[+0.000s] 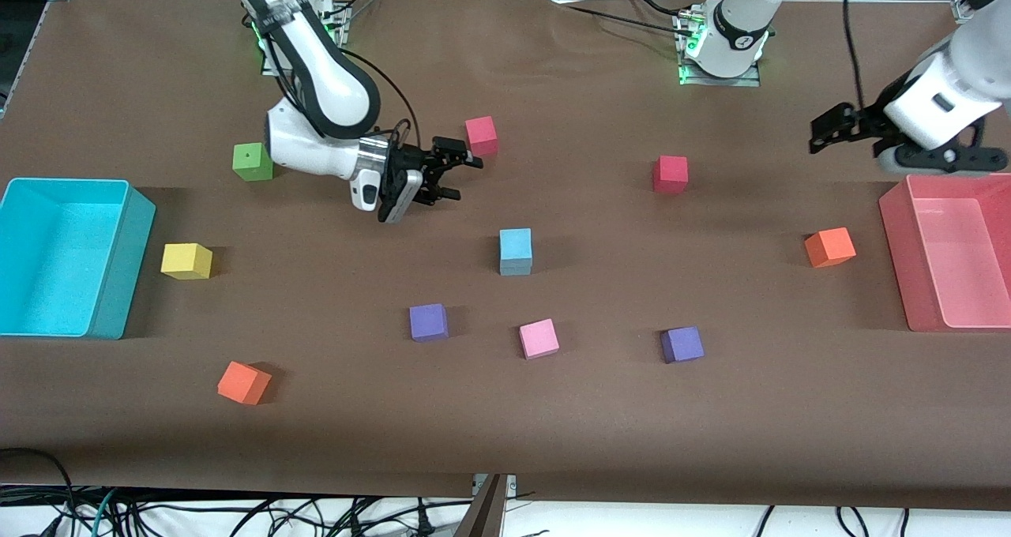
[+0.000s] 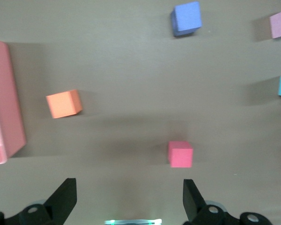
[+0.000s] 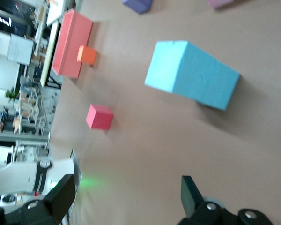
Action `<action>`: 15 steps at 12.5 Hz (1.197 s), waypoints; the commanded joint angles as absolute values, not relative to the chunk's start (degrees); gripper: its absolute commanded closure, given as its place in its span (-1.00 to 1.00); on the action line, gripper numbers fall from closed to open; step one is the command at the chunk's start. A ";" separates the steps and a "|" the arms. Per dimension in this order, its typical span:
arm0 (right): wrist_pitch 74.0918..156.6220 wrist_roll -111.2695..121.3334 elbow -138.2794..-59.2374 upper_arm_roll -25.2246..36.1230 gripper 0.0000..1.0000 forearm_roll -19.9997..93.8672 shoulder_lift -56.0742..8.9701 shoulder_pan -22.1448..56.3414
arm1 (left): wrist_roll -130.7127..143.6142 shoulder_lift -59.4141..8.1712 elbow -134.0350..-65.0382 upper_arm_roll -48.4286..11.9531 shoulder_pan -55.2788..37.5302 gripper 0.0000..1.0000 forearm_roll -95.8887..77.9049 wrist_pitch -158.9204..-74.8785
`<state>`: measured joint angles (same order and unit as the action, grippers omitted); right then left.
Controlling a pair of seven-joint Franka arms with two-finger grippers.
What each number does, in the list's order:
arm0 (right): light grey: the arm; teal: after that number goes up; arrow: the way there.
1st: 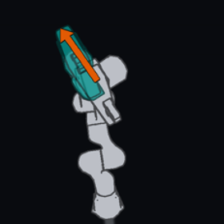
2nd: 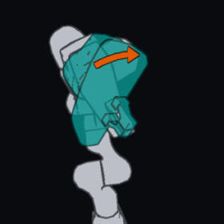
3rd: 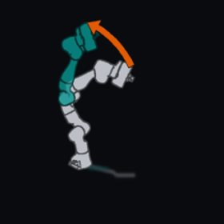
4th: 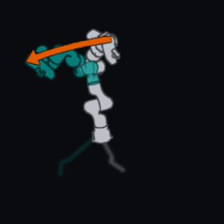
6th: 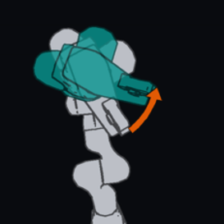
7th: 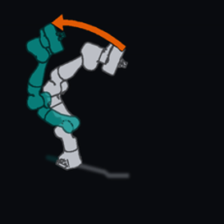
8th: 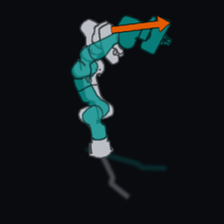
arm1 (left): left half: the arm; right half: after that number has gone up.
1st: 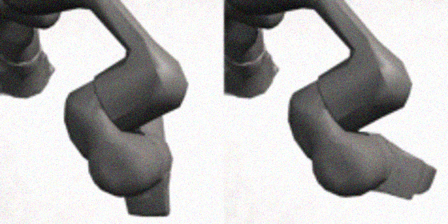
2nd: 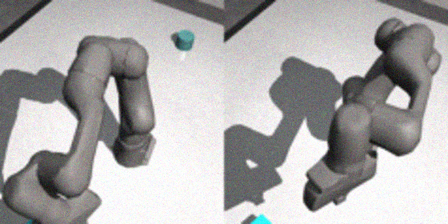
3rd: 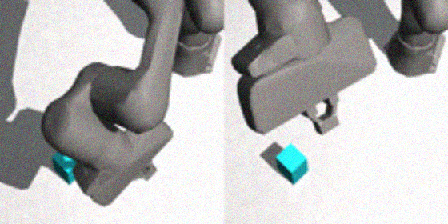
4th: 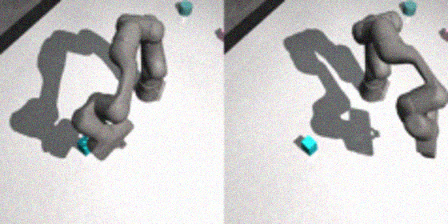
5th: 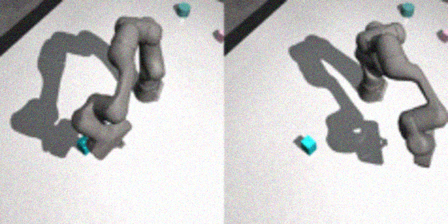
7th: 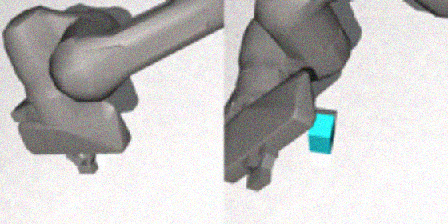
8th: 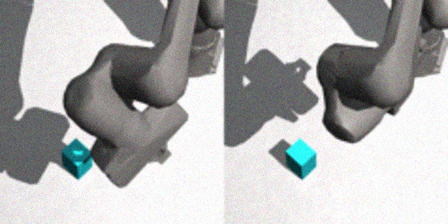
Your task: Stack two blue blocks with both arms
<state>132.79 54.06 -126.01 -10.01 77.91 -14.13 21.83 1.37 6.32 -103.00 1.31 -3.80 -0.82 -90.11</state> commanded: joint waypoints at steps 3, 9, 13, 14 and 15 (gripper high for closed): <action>123.51 43.02 -128.32 -10.11 -1.00 47.88 -6.69 13.90 | 0.35 8.09 -103.62 0.70 -3.52 -1.00 1.32 -88.94; 110.95 28.70 -119.56 1.65 -1.00 15.96 -1.67 12.39 | 0.53 8.00 -103.62 0.79 -3.34 -1.00 1.32 -88.95; 92.59 18.81 -99.54 3.25 -1.00 1.42 -3.59 11.78 | 0.79 7.47 -103.01 0.44 -3.34 -1.00 1.23 -88.60; 87.68 19.50 -94.88 3.69 -1.00 -0.94 -4.82 11.78 | 0.79 7.38 -102.92 0.44 -3.34 -1.00 1.32 -88.07; 83.45 18.64 -91.53 3.78 -1.00 -1.49 -5.53 11.78 | 0.27 7.30 -103.01 0.44 -3.34 -1.00 1.23 -87.98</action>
<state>90.57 20.14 -99.60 3.61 0.68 -2.10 12.05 1.27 7.31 -103.30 1.01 -3.75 0.03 -88.98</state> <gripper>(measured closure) 0.000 0.000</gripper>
